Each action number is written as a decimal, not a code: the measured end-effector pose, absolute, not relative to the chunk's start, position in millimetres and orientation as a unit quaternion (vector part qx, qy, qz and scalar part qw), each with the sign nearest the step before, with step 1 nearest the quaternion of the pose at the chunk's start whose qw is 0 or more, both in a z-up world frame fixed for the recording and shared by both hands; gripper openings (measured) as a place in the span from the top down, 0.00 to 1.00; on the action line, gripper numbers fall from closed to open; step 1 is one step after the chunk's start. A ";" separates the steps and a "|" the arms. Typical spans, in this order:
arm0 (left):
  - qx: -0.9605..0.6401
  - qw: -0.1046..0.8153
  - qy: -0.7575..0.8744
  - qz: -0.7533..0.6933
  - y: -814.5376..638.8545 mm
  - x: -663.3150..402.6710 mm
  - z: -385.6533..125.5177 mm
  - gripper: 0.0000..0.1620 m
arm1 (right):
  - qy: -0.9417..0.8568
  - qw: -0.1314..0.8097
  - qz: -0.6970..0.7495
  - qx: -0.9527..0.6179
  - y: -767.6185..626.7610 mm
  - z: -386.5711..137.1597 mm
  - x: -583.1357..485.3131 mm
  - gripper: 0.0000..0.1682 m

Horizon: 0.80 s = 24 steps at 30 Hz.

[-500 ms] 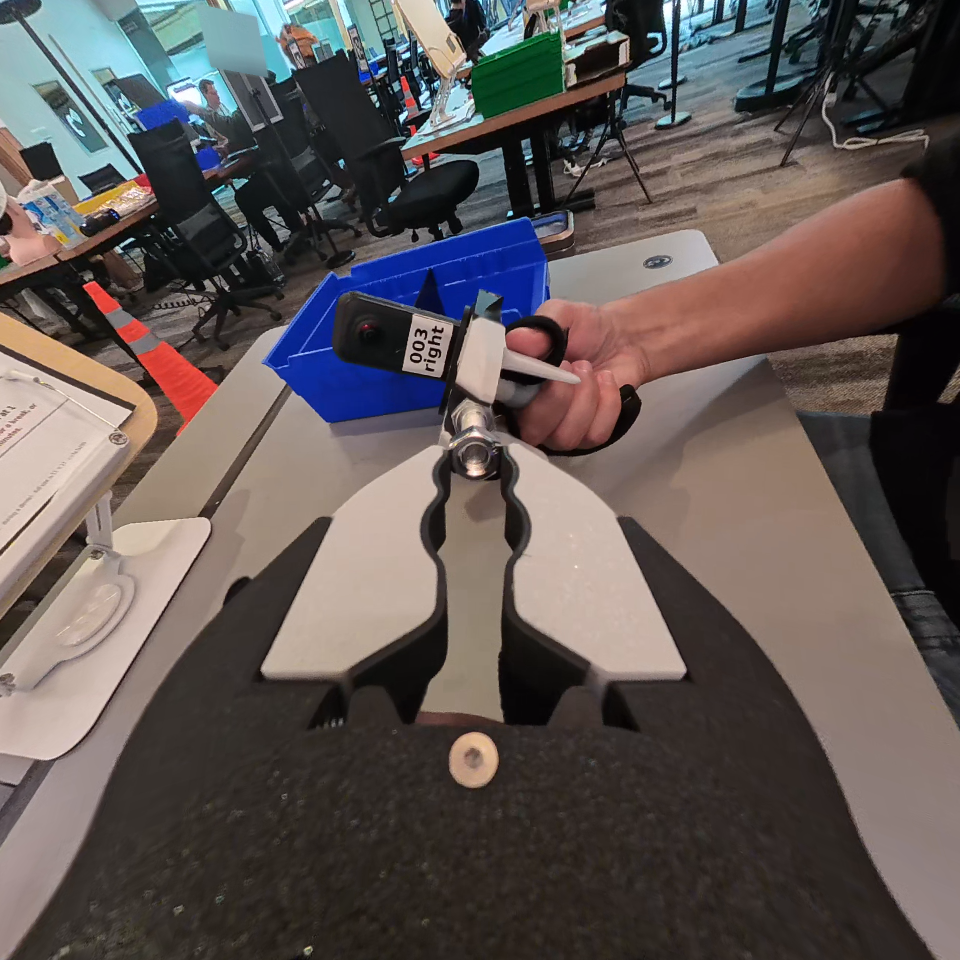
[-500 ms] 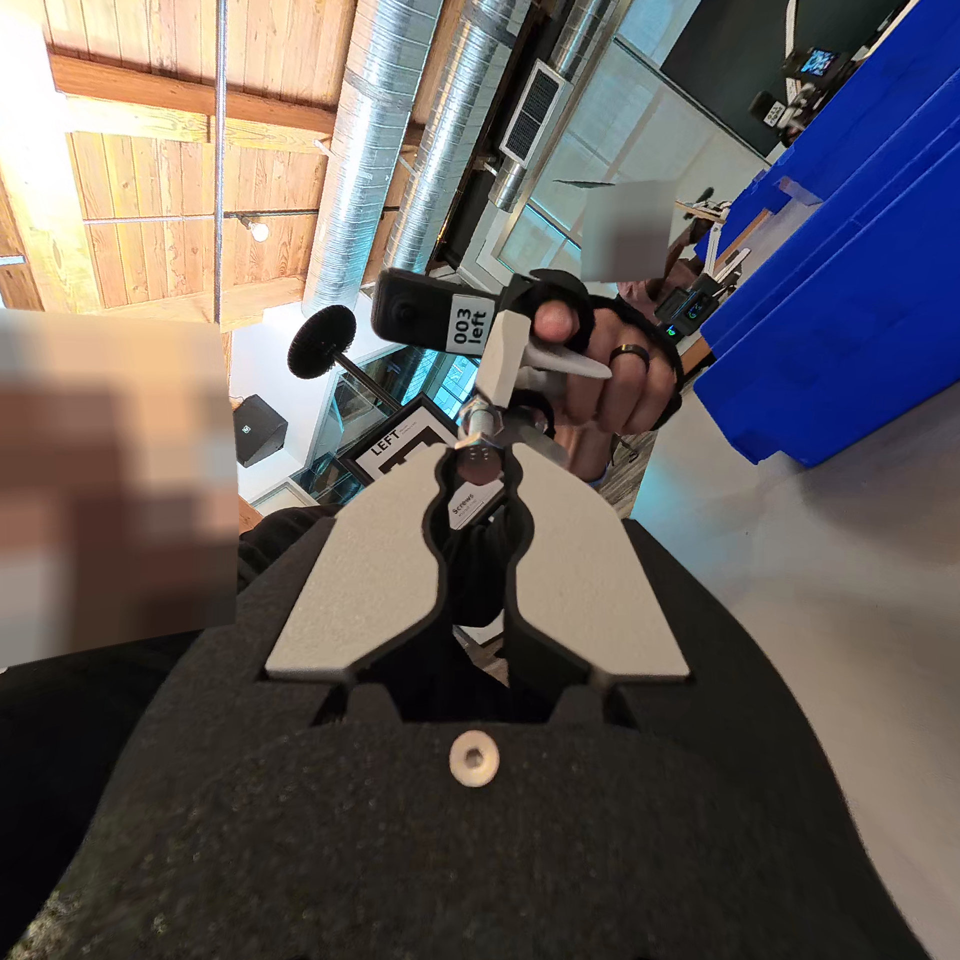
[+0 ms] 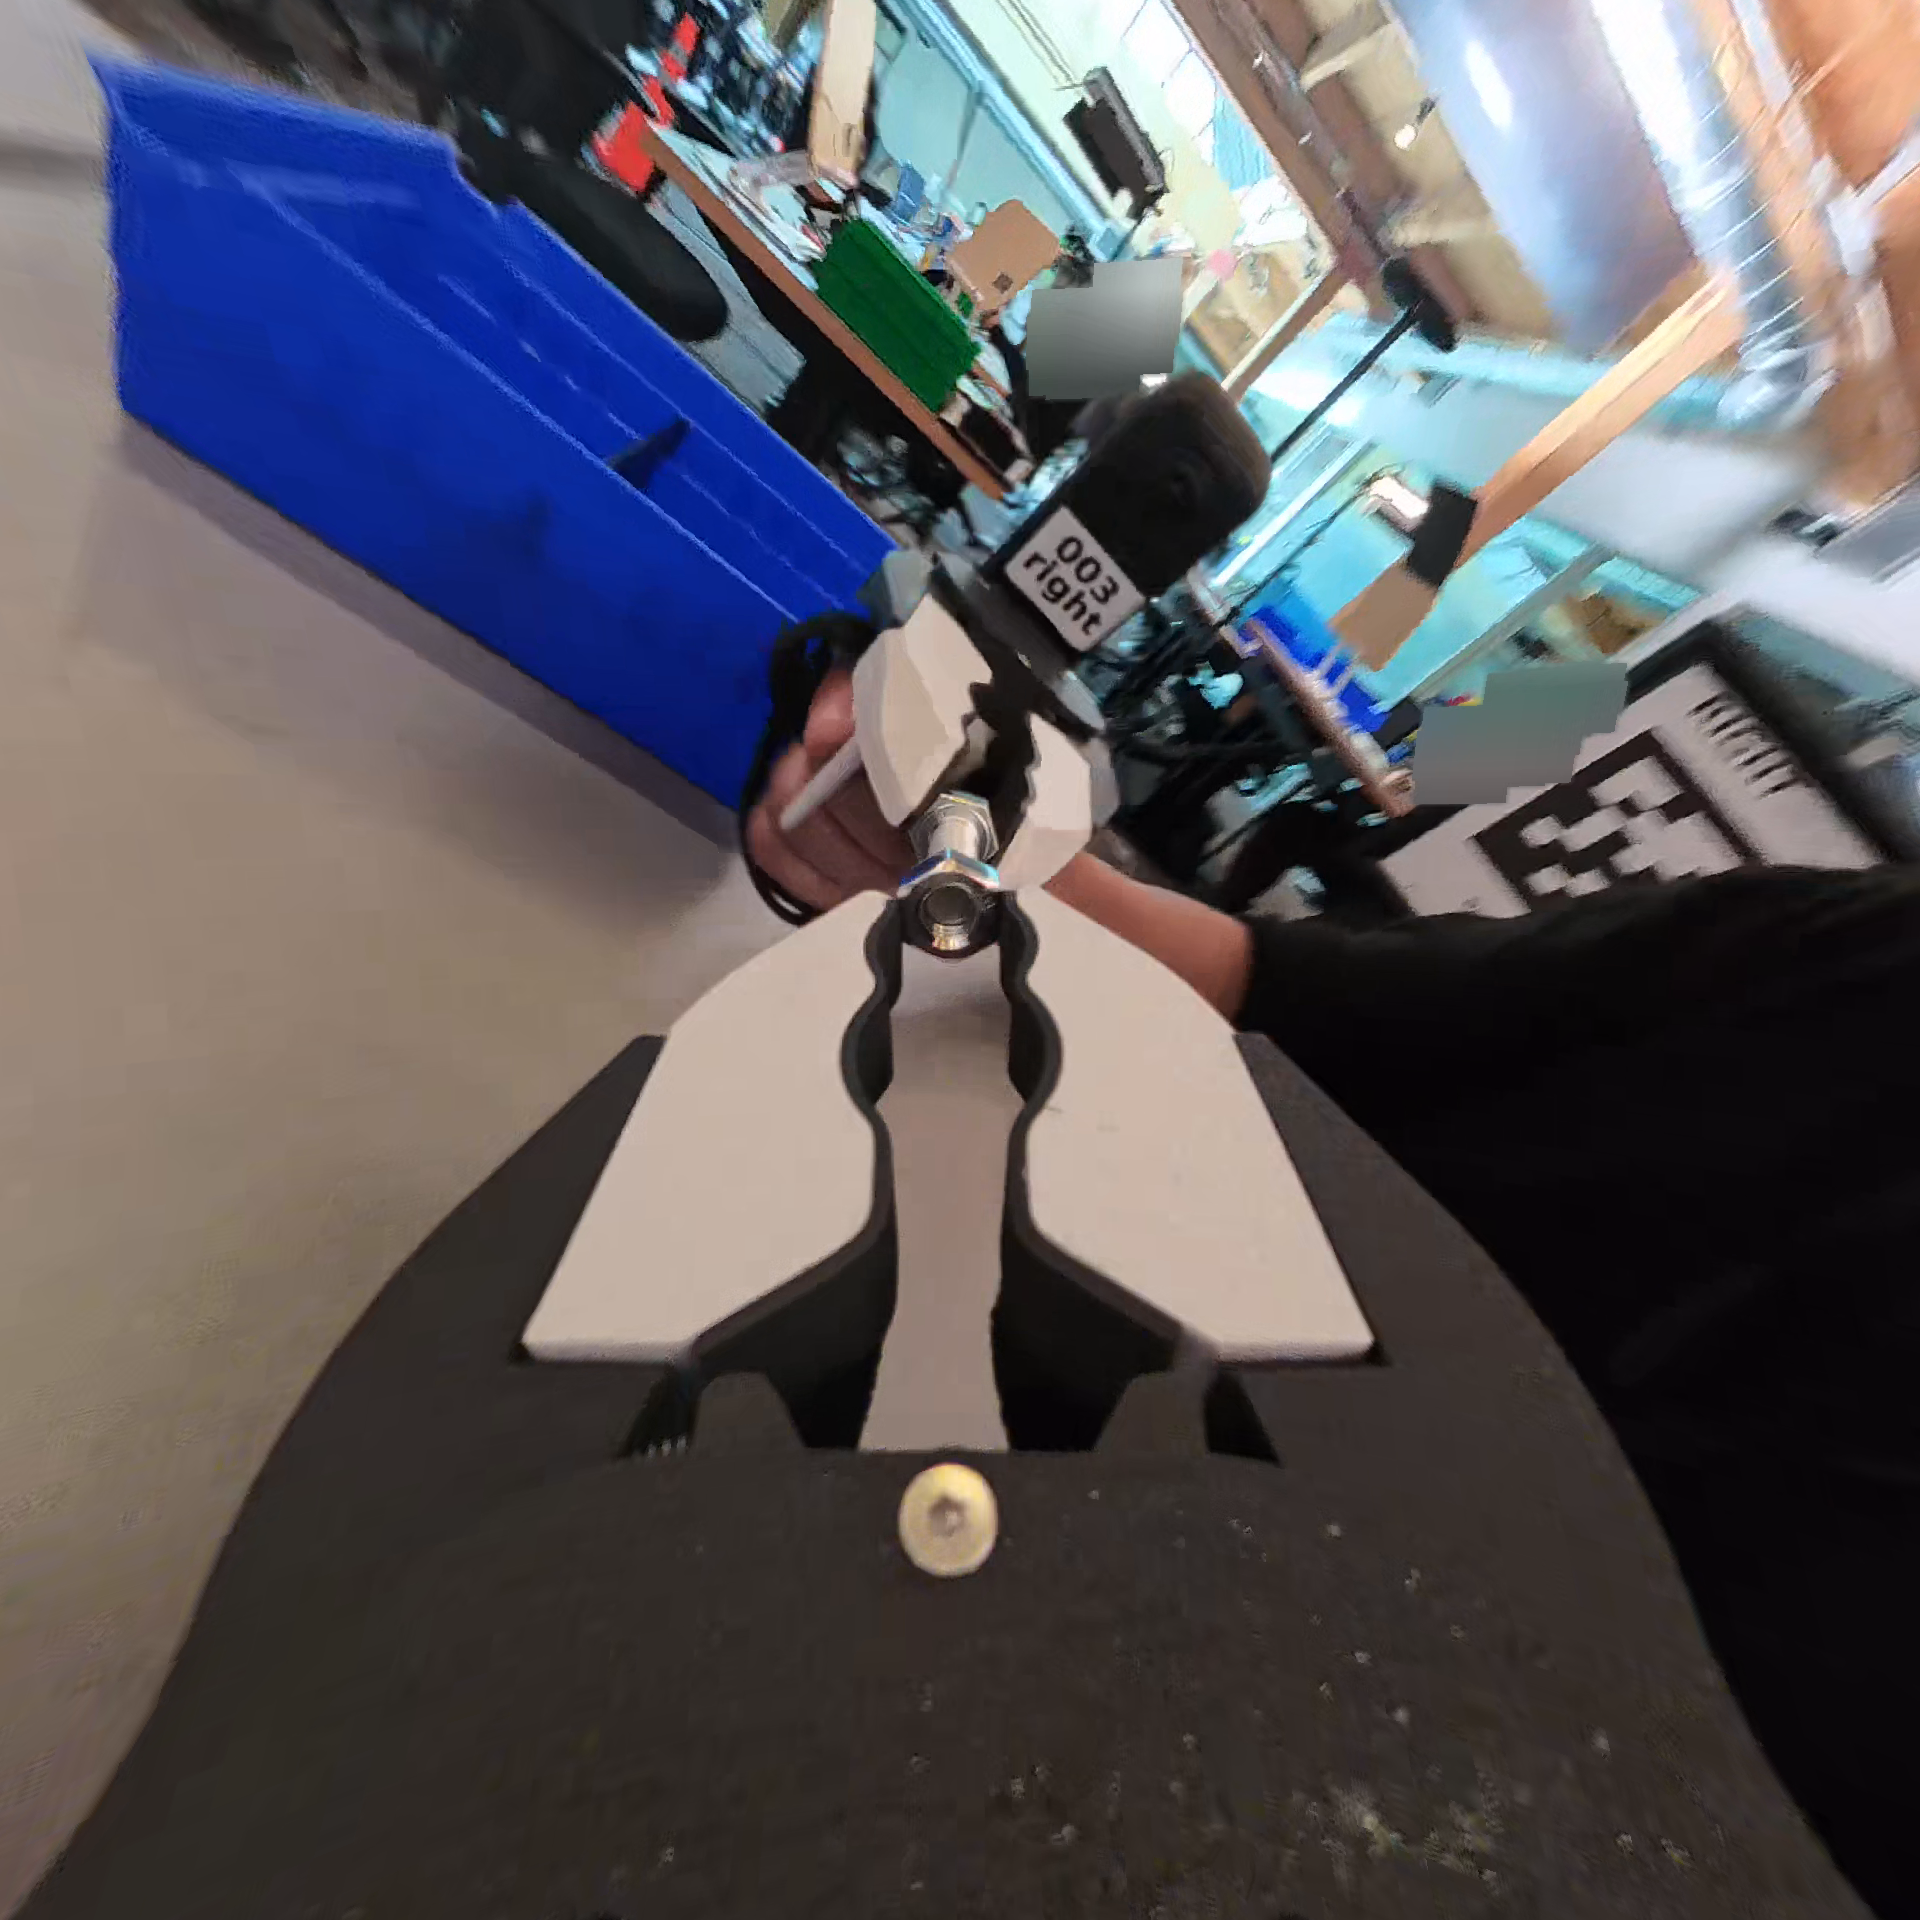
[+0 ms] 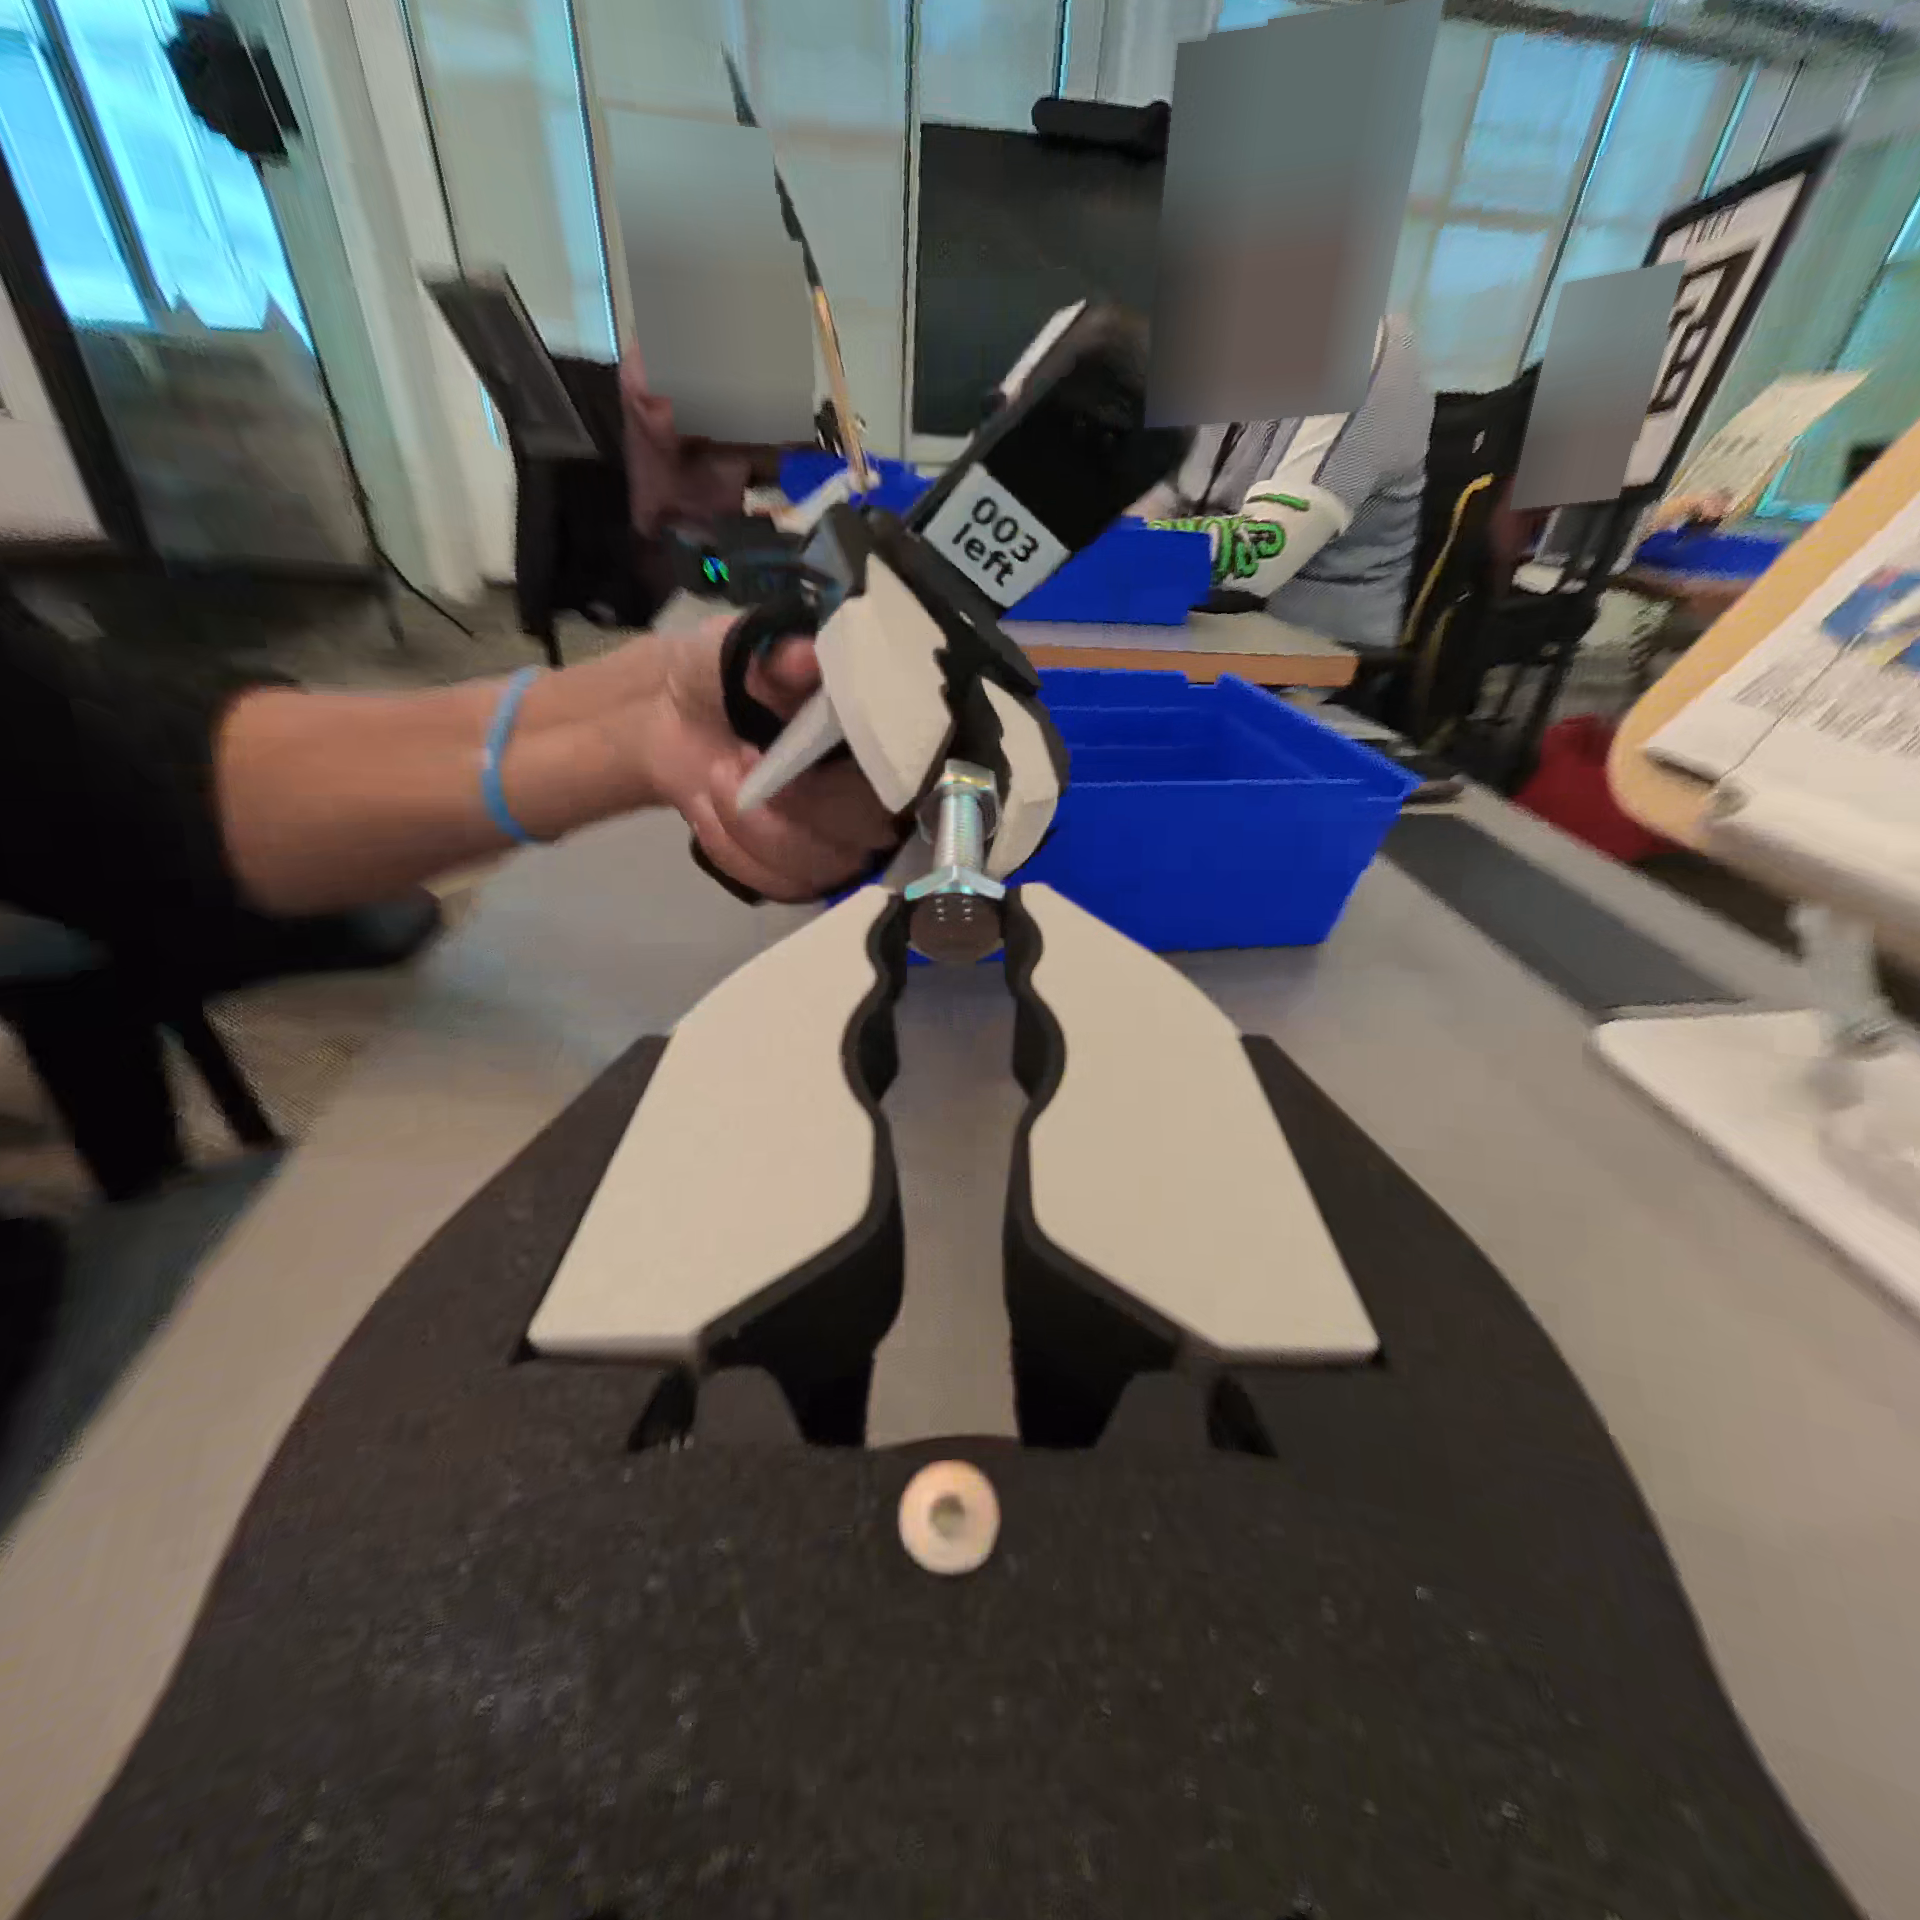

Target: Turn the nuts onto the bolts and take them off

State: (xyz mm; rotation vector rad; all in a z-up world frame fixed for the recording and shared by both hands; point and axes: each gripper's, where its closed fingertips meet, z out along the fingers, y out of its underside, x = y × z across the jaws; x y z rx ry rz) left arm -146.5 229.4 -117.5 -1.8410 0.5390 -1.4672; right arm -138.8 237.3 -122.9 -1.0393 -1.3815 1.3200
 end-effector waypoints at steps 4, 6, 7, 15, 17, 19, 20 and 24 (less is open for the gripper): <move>-0.697 0.276 0.153 -0.644 224.3 -148.1 -121.5 0.90 | -0.626 0.534 0.419 -0.384 234.9 -128.6 -139.9 0.90; -0.674 0.239 0.120 -0.689 223.1 -149.5 -120.8 0.90 | -0.647 0.567 0.361 -0.361 234.5 -128.9 -139.7 0.90; -0.657 0.233 0.102 -0.710 224.7 -153.1 -117.3 0.90 | -0.653 0.579 0.339 -0.351 235.1 -128.6 -138.1 0.90; -0.698 0.305 0.117 -0.637 235.3 -175.3 -118.7 0.90 | -0.599 0.503 0.431 -0.450 250.8 -127.9 -136.2 0.90; -0.738 0.371 0.138 -0.547 244.9 -180.5 -125.9 0.90 | -0.559 0.465 0.483 -0.488 255.9 -124.9 -136.9 0.90; -0.761 0.474 0.131 -0.424 261.3 -190.7 -124.6 0.90 | -0.511 0.460 0.505 -0.521 267.5 -120.5 -136.8 0.90; -0.764 0.530 0.100 -0.356 269.8 -200.4 -122.1 0.90 | -0.490 0.462 0.506 -0.539 274.0 -120.6 -137.1 0.90; -0.767 0.636 -0.068 -0.056 265.8 -262.0 -142.9 0.90 | -0.409 0.491 0.437 -0.633 308.6 -139.5 -135.5 0.90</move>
